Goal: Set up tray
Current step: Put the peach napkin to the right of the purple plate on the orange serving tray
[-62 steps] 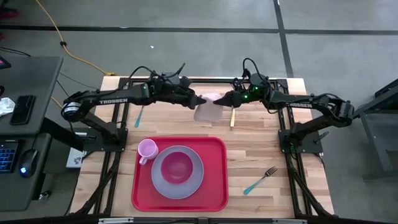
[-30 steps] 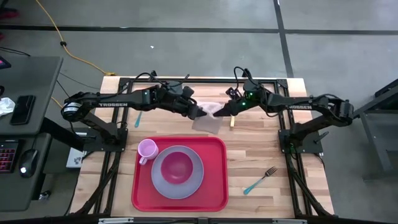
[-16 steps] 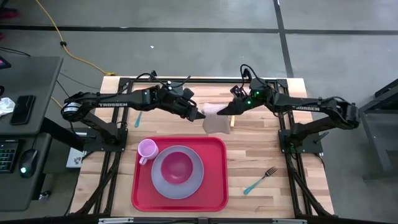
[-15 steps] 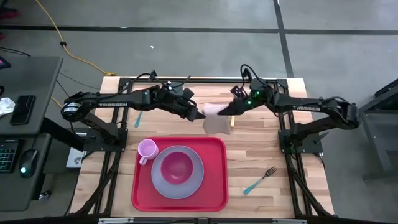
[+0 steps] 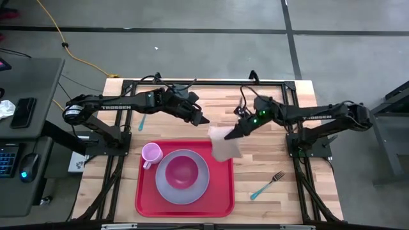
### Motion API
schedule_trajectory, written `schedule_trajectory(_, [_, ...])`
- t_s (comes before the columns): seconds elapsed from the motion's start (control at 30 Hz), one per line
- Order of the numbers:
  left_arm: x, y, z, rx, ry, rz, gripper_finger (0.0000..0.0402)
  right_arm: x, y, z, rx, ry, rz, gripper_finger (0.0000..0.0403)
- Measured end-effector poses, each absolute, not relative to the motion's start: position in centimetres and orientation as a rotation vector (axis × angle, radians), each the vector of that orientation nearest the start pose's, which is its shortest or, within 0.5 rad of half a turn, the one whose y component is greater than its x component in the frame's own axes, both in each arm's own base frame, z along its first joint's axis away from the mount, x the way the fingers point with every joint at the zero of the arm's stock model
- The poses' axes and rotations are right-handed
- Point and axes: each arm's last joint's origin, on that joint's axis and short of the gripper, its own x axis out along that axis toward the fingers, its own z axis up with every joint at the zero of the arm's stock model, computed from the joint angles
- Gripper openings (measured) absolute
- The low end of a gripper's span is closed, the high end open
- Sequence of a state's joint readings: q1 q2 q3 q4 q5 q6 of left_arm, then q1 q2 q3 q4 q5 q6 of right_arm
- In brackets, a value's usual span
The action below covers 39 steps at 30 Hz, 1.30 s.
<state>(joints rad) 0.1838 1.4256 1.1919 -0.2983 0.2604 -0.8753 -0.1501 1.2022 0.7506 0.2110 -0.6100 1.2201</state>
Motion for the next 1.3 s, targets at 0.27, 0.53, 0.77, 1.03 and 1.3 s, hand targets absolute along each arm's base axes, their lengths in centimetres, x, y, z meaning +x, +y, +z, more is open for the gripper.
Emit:
schedule_trajectory(0.27, [28.9, 5.5, 32.5, -0.875, 0.583, 0.217, 0.0175, 26.1, 1.2, 26.9, 1.297, 0.537, 0.194, 0.0000])
schedule_trajectory(0.53, [25.1, 5.4, 33.0, -0.724, 0.709, 0.354, 0.0175, 25.9, 4.2, 26.7, 1.353, 0.540, 0.113, 0.0000])
schedule_trajectory(0.77, [22.0, 5.0, 32.6, -0.653, 0.886, 0.517, 0.0175, 25.4, 6.5, 26.3, 1.418, 0.548, 0.026, 0.0000])
schedule_trajectory(1.03, [20.3, 5.1, 32.2, -0.573, 0.994, 0.673, 0.0175, 25.6, 8.9, 24.8, 1.483, 0.596, -0.058, 0.0000])
schedule_trajectory(1.3, [20.2, 5.1, 32.2, -0.560, 0.992, 0.689, 0.0175, 28.2, 10.1, 23.0, 1.530, 0.546, 0.014, 0.0000])
